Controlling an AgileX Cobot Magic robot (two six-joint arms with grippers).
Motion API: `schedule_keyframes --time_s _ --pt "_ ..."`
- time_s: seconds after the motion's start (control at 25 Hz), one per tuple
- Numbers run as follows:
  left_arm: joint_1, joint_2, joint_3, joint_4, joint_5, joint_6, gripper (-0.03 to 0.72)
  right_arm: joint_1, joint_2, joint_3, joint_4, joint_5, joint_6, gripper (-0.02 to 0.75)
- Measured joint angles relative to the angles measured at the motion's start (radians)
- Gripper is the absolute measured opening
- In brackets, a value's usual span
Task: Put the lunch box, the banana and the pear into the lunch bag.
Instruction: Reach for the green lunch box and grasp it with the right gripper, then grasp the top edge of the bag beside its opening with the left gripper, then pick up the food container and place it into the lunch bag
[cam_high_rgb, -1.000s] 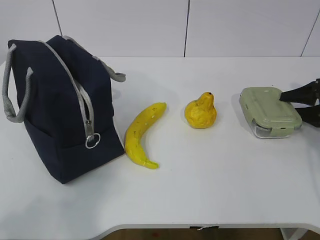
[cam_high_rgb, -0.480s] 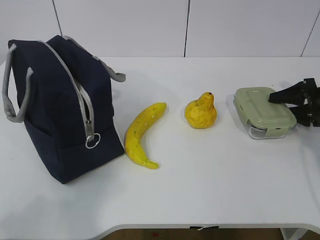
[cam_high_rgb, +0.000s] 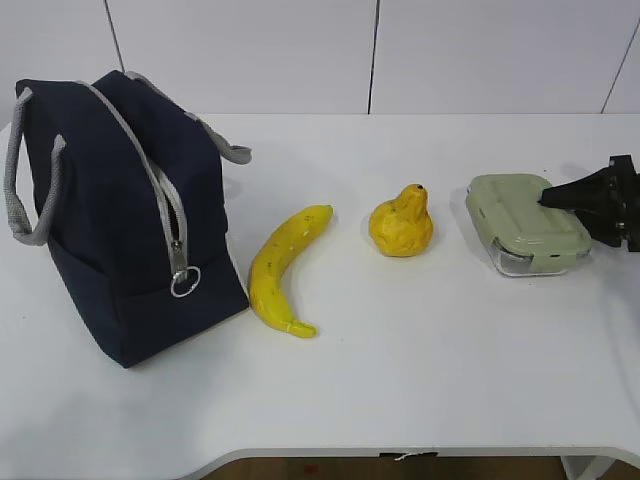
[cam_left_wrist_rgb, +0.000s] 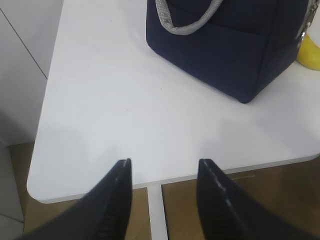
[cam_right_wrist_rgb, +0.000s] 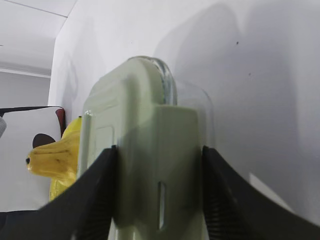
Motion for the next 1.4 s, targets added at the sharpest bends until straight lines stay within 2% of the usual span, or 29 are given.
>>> schedule_keyframes --time_s 0.44,0.76,0.96,1.12,1.4 --pt "0.0 0.0 -0.008 -0.005 -0.006 0.0 0.31 0.0 -0.051 0.0 0.002 -0.031 0.045 0.366" --pt "0.0 0.126 -0.118 -0.022 -0.043 0.0 0.309 0.0 -0.153 -0.059 0.062 -0.029 0.117 0.365" --pt "0.0 0.293 -0.167 -0.134 -0.141 0.06 0.309 0.034 -0.206 -0.087 0.074 -0.029 0.18 0.365" --pt "0.0 0.413 -0.173 -0.251 -0.26 0.122 0.309 0.123 -0.227 -0.144 0.074 -0.016 0.223 0.363" --pt "0.0 0.631 -0.179 -0.446 -0.398 0.133 0.329 0.277 -0.228 -0.302 0.066 0.006 0.302 0.363"
